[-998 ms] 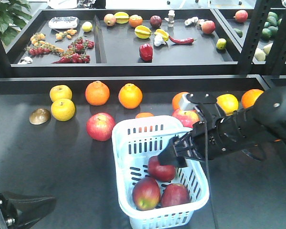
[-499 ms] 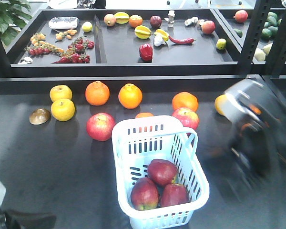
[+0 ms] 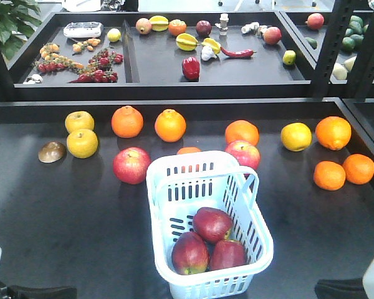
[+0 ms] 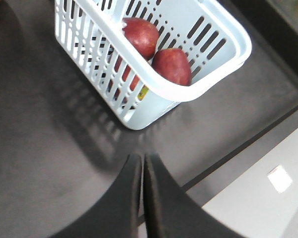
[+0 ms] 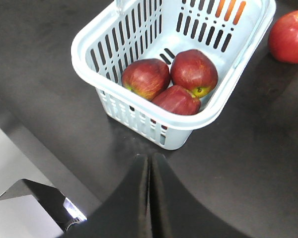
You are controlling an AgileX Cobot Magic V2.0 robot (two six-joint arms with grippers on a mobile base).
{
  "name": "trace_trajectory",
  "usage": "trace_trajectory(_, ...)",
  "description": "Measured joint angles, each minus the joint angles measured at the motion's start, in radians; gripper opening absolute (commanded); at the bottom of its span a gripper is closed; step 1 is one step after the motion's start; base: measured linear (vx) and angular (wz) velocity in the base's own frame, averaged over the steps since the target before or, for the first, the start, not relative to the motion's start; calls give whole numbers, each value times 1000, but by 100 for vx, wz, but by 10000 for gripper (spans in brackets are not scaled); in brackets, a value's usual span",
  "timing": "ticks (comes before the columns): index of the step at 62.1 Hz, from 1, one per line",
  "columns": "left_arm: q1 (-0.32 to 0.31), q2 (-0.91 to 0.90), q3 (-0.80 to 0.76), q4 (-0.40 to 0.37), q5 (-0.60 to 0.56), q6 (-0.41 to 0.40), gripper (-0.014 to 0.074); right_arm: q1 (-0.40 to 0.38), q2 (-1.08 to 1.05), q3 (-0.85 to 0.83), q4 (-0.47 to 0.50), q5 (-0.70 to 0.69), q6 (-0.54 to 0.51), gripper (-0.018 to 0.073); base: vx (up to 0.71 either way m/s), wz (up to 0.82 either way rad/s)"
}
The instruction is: Pick three apples into basket with both arms
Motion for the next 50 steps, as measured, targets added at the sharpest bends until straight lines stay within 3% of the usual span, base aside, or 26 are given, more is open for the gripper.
trace_trajectory(6, 0, 0, -18, -79, 0, 12, -6, 0, -12, 3, 1, 23, 0, -9, 0, 0)
trace_trajectory(17, 0, 0, -141, -124, 39, 66, -6, 0, -12, 3, 2, 57, 0, -9, 0, 0)
trace_trajectory(32, 0, 0, -291, -151, 130, 74, -6, 0, -12, 3, 2, 68, 0, -9, 0, 0)
trace_trajectory(50, 0, 0, -310, -166, 120, 72, -6, 0, -12, 3, 2, 70, 0, -9, 0, 0)
